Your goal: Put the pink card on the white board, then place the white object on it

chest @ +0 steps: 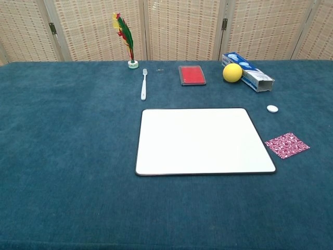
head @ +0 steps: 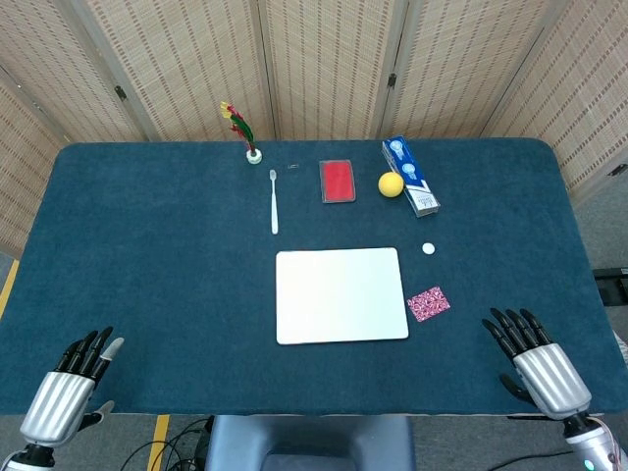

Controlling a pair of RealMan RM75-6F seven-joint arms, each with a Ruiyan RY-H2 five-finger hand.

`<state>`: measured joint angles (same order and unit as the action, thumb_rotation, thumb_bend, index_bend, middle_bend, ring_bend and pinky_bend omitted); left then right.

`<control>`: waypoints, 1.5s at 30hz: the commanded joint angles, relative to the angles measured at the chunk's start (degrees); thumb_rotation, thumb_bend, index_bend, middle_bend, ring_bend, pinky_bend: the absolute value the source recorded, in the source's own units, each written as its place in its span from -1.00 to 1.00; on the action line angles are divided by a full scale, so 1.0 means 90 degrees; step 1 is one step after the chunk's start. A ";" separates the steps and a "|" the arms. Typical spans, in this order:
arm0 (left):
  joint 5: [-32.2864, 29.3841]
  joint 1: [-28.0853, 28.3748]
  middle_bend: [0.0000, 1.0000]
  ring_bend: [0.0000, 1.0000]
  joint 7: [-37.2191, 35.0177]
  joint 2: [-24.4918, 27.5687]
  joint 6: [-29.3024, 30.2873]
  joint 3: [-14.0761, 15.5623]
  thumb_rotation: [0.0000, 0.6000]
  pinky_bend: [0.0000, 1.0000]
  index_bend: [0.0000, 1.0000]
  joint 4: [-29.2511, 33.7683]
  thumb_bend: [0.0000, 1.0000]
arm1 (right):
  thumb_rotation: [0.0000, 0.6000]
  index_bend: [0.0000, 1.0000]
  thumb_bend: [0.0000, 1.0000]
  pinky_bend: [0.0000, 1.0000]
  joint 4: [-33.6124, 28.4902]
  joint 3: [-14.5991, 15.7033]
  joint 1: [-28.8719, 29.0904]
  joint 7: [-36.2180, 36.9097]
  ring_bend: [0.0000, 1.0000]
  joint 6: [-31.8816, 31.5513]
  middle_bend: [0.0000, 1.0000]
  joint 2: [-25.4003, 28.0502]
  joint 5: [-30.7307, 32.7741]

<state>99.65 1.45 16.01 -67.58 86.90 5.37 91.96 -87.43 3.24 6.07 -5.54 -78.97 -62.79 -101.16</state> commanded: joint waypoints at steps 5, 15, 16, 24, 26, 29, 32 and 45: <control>-0.0474 0.0145 -1.00 -1.00 -0.0032 0.0029 -0.0406 -0.0157 1.00 -0.62 -0.80 0.0068 -0.67 | 1.00 -0.74 -0.61 -1.00 -0.0178 -0.0409 0.0928 -0.0168 -1.00 0.1449 -0.95 0.0293 0.0843; -0.0983 0.0413 -1.00 -1.00 -0.0102 0.0007 -0.0878 -0.0368 1.00 -0.62 -0.80 0.0094 -0.67 | 1.00 -0.48 -0.61 -1.00 0.0506 -0.0619 0.1566 -0.0293 -1.00 0.2083 -0.91 -0.0444 0.1144; -0.1038 0.0428 -1.00 -1.00 -0.0114 0.0013 -0.0914 -0.0380 1.00 -0.62 -0.80 0.0090 -0.67 | 1.00 -0.46 -0.61 -1.00 0.0606 -0.0625 0.1608 -0.0240 -1.00 0.2077 -0.91 -0.0551 0.1136; -0.1170 0.0446 -1.00 -1.00 -0.0163 0.0045 -0.0918 -0.0392 1.00 -0.62 -0.80 0.0083 -0.67 | 1.00 -0.45 -0.61 -1.00 0.1740 -0.0430 0.1690 0.0107 -1.00 0.1509 -0.91 -0.1397 0.0603; -0.1173 0.0440 -1.00 -1.00 -0.0182 0.0054 -0.0898 -0.0386 1.00 -0.62 -0.80 0.0083 -0.67 | 1.00 -0.45 -0.62 -1.00 0.2046 -0.0388 0.1688 0.0328 -1.00 0.1369 -0.91 -0.1596 0.0528; -0.1164 0.0428 -1.00 -1.00 -0.0213 0.0063 -0.0853 -0.0374 1.00 -0.62 -0.80 0.0077 -0.67 | 1.00 -0.45 -0.62 -1.00 0.2459 -0.0317 0.1689 0.0610 -1.00 0.1211 -0.93 -0.1833 0.0448; -0.1143 0.0427 -1.00 -1.00 -0.0224 0.0066 -0.0824 -0.0360 1.00 -0.62 -0.80 0.0079 -0.67 | 1.00 -0.45 -0.62 -1.00 0.2810 -0.0235 0.1679 0.0757 -1.00 0.1118 -0.93 -0.2025 0.0399; -0.1172 0.0487 -1.00 -1.00 -0.0231 0.0053 -0.0866 -0.0347 1.00 -0.62 -0.80 0.0074 -0.67 | 1.00 -0.45 -0.63 -1.00 0.2971 -0.0232 0.1951 0.1027 -1.00 0.1529 -0.94 -0.2169 0.0681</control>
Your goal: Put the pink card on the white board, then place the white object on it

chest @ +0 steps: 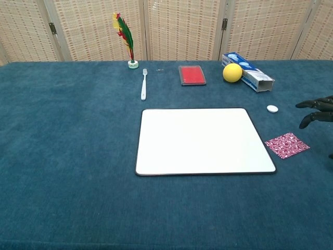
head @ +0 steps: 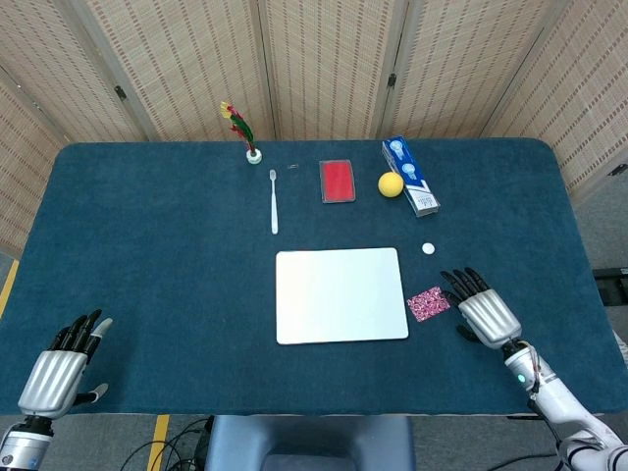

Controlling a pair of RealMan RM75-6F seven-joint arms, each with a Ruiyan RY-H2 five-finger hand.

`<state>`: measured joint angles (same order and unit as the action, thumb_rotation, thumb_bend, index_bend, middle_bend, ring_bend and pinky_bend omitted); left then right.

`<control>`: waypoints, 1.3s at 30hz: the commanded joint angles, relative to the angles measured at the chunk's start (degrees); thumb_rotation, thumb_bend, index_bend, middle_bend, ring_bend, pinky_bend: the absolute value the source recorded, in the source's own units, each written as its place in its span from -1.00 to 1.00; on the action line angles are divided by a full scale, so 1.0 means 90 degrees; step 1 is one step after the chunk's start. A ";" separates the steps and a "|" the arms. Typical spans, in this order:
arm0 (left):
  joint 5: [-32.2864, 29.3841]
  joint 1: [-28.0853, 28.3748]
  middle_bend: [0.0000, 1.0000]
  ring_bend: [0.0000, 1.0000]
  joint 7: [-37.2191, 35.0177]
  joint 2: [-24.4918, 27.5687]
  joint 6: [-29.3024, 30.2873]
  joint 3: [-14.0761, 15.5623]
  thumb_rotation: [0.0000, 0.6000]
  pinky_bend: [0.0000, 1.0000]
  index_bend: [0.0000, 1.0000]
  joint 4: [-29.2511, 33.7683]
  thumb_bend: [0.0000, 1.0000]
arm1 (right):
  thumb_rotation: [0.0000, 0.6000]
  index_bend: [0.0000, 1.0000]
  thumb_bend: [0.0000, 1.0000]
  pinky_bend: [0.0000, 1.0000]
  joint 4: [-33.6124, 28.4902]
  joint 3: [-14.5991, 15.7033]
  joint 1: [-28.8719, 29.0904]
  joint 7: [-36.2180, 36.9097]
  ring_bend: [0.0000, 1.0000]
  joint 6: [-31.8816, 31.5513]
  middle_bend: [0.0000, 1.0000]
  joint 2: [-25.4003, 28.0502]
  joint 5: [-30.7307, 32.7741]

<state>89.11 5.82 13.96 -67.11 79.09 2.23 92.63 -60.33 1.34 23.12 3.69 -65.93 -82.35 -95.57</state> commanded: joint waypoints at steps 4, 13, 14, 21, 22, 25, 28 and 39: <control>-0.0018 0.0006 -1.00 -1.00 -0.0023 0.0009 0.0014 -0.0001 1.00 -0.62 -0.80 -0.0005 -0.67 | 1.00 -0.45 -0.63 -1.00 -0.0018 -0.0043 0.0170 -0.0003 -1.00 0.0320 -0.94 -0.0054 0.0200; -0.0049 0.0017 -1.00 -1.00 -0.0092 0.0042 0.0033 -0.0005 1.00 -0.62 -0.80 -0.0001 -0.67 | 1.00 -0.45 -0.63 -1.00 0.0053 -0.0058 0.0374 0.0007 -1.00 0.0672 -0.94 -0.0202 0.0392; -0.0048 0.0016 -1.00 -1.00 -0.0090 0.0043 0.0035 -0.0002 1.00 -0.62 -0.80 0.0000 -0.67 | 1.00 -0.45 -0.63 -1.00 0.0063 -0.0061 0.0392 -0.0002 -1.00 0.0697 -0.94 -0.0216 0.0409; 0.0002 0.0003 -1.00 -1.00 -0.0131 0.0062 0.0088 0.0030 1.00 -0.62 -0.80 0.0017 -0.67 | 1.00 -0.45 -0.63 -1.00 0.0060 -0.0070 0.0502 0.0066 -1.00 0.0850 -0.93 -0.0298 0.0522; 0.0013 0.0001 -1.00 -1.00 -0.0147 0.0069 0.0098 0.0034 1.00 -0.62 -0.80 0.0017 -0.67 | 1.00 -0.45 -0.63 -1.00 0.0067 -0.0069 0.0519 0.0067 -1.00 0.0881 -0.93 -0.0307 0.0535; 0.0033 -0.0010 -1.00 -1.00 -0.0179 0.0075 0.0131 0.0042 1.00 -0.62 -0.80 0.0005 -0.67 | 1.00 -0.45 -0.64 -1.00 0.0088 -0.0071 0.0579 0.0069 -1.00 0.0984 -0.93 -0.0345 0.0585; 0.0020 -0.0011 -1.00 -1.00 -0.0211 0.0084 0.0137 0.0038 1.00 -0.62 -0.80 -0.0005 -0.67 | 1.00 -0.45 -0.64 -1.00 0.0078 -0.0075 0.0653 0.0077 -1.00 0.1104 -0.94 -0.0361 0.0630; -0.0061 0.0011 -1.00 -1.00 -0.0314 0.0111 0.0107 0.0005 1.00 -0.62 -0.80 -0.0037 -0.67 | 1.00 -0.45 -0.65 -1.00 -0.0023 -0.0133 0.0891 -0.0127 -1.00 0.1512 -0.93 -0.0375 0.0865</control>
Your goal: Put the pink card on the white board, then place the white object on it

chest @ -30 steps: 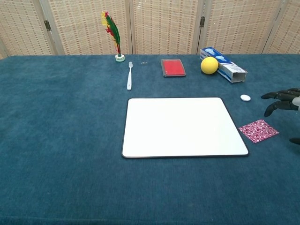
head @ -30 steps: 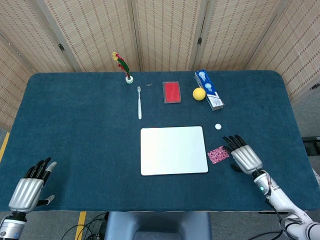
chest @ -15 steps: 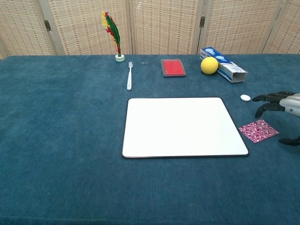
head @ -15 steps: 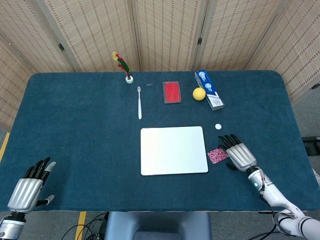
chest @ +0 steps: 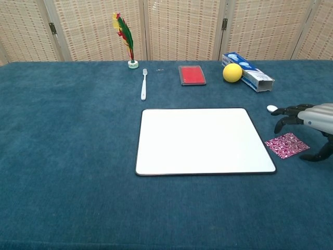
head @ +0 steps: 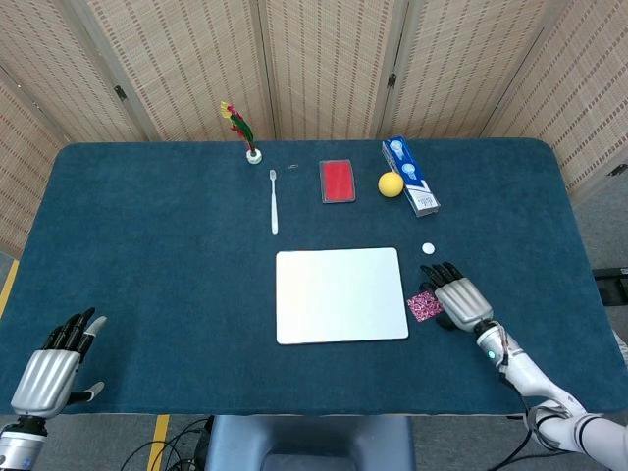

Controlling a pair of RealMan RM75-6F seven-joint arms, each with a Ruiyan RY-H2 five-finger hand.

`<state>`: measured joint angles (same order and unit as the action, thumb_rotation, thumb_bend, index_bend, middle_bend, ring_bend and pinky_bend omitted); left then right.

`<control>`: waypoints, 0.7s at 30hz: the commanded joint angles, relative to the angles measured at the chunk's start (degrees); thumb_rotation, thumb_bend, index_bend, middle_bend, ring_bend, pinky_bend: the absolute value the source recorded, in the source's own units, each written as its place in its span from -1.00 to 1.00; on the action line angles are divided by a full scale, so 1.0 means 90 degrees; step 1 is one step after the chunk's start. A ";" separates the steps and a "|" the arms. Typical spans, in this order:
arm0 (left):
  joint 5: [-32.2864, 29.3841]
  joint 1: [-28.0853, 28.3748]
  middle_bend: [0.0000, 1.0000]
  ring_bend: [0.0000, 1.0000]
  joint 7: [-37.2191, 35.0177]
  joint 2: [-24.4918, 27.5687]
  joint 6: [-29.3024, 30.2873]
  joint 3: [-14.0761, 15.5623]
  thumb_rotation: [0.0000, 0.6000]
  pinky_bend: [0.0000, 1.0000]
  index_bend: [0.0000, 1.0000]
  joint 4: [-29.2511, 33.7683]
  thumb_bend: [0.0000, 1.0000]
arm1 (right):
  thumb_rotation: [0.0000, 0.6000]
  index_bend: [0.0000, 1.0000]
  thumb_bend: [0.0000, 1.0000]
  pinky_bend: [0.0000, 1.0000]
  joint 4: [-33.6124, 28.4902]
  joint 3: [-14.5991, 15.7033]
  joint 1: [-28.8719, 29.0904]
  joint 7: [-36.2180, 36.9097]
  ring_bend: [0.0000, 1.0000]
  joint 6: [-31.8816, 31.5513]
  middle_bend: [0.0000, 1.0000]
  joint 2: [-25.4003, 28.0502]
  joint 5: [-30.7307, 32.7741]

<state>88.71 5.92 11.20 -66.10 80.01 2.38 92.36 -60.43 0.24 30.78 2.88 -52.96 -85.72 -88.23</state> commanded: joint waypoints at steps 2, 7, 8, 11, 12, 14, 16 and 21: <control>-0.0039 0.0002 -1.00 -1.00 -0.0018 0.0001 0.0009 -0.0027 1.00 -0.62 -0.80 -0.0014 -0.67 | 1.00 -0.45 -0.65 -1.00 -0.0019 -0.0026 0.0079 -0.0058 -1.00 0.0148 -0.94 -0.0001 0.0100; -0.0099 0.0016 -1.00 -1.00 -0.0081 0.0025 -0.0010 -0.0057 1.00 -0.62 -0.81 -0.0024 -0.67 | 1.00 -0.37 -0.65 -1.00 -0.0026 -0.0056 0.0170 -0.0144 -1.00 0.0297 -0.93 -0.0023 0.0205; -0.0102 0.0014 -1.00 -1.00 -0.0088 0.0028 -0.0005 -0.0059 1.00 -0.62 -0.81 -0.0024 -0.67 | 1.00 -0.33 -0.65 -1.00 -0.0030 -0.0059 0.0180 -0.0161 -1.00 0.0317 -0.93 -0.0026 0.0224; -0.0095 0.0006 -1.00 -1.00 -0.0098 0.0033 0.0014 -0.0053 1.00 -0.62 -0.81 -0.0030 -0.67 | 1.00 -0.18 -0.65 -1.00 -0.0053 -0.0057 0.0209 -0.0224 -1.00 0.0375 -0.90 -0.0022 0.0271; -0.0091 0.0002 -1.00 -1.00 -0.0096 0.0034 0.0024 -0.0052 1.00 -0.62 -0.81 -0.0028 -0.67 | 1.00 -0.14 -0.65 -1.00 -0.0063 -0.0054 0.0215 -0.0253 -1.00 0.0396 -0.89 -0.0017 0.0287; -0.0080 -0.0003 -1.00 -1.00 -0.0094 0.0034 0.0042 -0.0049 1.00 -0.62 -0.81 -0.0027 -0.67 | 1.00 -0.10 -0.65 -1.00 -0.0112 -0.0051 0.0221 -0.0305 -1.00 0.0402 -0.87 0.0007 0.0311; -0.0074 -0.0004 -1.00 -1.00 -0.0086 0.0031 0.0045 -0.0044 1.00 -0.62 -0.81 -0.0031 -0.67 | 1.00 -0.09 -0.64 -1.00 -0.0209 -0.0053 0.0200 -0.0330 -1.00 0.0312 -0.87 0.0058 0.0305; -0.0078 0.0000 -1.00 -1.00 -0.0030 0.0014 0.0036 -0.0040 1.00 -0.62 -0.81 -0.0018 -0.67 | 1.00 -0.09 -0.63 -1.00 -0.0690 -0.0086 0.0085 -0.0292 -1.00 -0.0130 -0.86 0.0388 0.0214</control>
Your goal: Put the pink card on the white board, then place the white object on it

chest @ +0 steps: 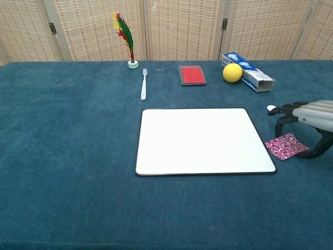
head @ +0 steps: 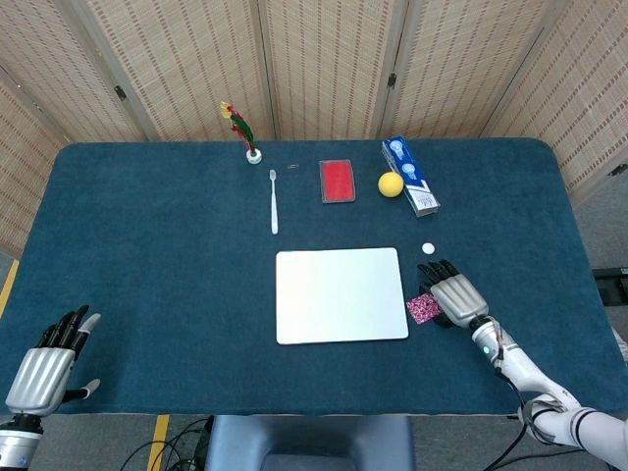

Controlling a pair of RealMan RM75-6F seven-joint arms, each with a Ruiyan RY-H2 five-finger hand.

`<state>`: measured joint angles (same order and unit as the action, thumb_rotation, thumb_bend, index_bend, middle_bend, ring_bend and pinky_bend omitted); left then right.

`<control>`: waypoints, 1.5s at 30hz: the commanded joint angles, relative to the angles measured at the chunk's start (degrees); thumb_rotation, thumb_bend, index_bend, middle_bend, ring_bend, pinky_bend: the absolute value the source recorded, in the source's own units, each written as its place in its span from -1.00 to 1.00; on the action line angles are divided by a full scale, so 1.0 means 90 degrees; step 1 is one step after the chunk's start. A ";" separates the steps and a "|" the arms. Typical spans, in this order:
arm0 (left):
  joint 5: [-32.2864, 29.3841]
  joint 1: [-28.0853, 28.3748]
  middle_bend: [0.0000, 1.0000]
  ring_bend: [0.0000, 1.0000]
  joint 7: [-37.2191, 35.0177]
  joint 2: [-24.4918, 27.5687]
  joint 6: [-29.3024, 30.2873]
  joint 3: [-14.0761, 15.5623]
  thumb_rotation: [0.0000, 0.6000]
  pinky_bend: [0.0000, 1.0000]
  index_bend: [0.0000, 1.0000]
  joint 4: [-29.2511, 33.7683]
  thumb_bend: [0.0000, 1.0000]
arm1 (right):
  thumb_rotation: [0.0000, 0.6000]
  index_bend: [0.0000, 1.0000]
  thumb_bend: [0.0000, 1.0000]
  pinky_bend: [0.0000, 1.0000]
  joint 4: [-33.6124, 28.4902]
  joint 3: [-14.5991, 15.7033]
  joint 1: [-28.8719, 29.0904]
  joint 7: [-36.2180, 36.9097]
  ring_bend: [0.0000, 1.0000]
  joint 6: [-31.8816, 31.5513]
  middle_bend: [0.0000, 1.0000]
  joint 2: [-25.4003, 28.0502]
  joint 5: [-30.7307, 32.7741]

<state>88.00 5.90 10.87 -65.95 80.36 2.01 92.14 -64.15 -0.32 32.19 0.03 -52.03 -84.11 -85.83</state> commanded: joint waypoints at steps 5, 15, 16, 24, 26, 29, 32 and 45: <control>0.0032 0.0027 -1.00 -1.00 0.0044 -0.0019 -0.0031 0.0013 1.00 -0.62 -0.81 0.0047 -0.67 | 1.00 -0.09 -0.63 -1.00 -0.0921 -0.0143 -0.0106 -0.0030 -1.00 -0.0496 -0.86 0.0636 -0.0027; -0.0026 0.0088 -1.00 -1.00 -0.0104 0.0060 -0.0127 -0.0012 1.00 -0.62 -0.81 0.0088 -0.67 | 1.00 -0.09 -0.63 -1.00 -0.1301 -0.0537 0.0454 -0.0582 -1.00 0.0238 -0.86 0.0346 0.0534; -0.0042 0.0089 -1.00 -1.00 -0.0138 0.0076 -0.0130 -0.0018 1.00 -0.62 -0.81 0.0092 -0.67 | 1.00 -0.09 -0.63 -1.00 -0.1265 -0.0571 0.0519 -0.0638 -1.00 0.0333 -0.86 0.0266 0.0609; -0.0145 0.0071 -1.00 -1.00 -0.0379 0.0184 -0.0122 -0.0052 1.00 -0.62 -0.81 0.0074 -0.67 | 1.00 -0.09 -0.63 -1.00 -0.0925 -0.0796 0.0985 -0.1026 -1.00 0.0908 -0.86 -0.0342 0.1139; -0.0154 0.0059 -1.00 -1.00 -0.0424 0.0205 -0.0098 -0.0059 1.00 -0.62 -0.81 0.0068 -0.67 | 1.00 -0.09 -0.64 -1.00 -0.0857 -0.0816 0.1079 -0.1105 -1.00 0.0995 -0.87 -0.0457 0.1213; -0.0138 0.0040 -1.00 -1.00 -0.0475 0.0224 -0.0062 -0.0053 1.00 -0.62 -0.81 0.0059 -0.67 | 1.00 -0.09 -0.64 -1.00 -0.0811 -0.0827 0.1173 -0.1202 -1.00 0.1074 -0.87 -0.0574 0.1306; -0.0144 0.0030 -1.00 -1.00 -0.0519 0.0234 -0.0048 -0.0055 1.00 -0.62 -0.81 0.0036 -0.67 | 1.00 -0.23 -0.67 -1.00 -0.0867 -0.0823 0.1221 -0.1303 -1.00 0.1126 -0.89 -0.0573 0.1412; -0.0192 0.0044 -1.00 -1.00 -0.0264 0.0155 -0.0079 -0.0067 1.00 -0.62 -0.81 0.0025 -0.67 | 1.00 -0.70 -0.71 -1.00 -0.1459 -0.0734 0.1098 -0.1461 -1.00 0.0954 -0.96 0.0101 0.1683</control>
<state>86.30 6.28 8.48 -64.53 79.66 1.42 92.35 -76.75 -7.06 42.48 -13.20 -42.76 -83.80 -70.64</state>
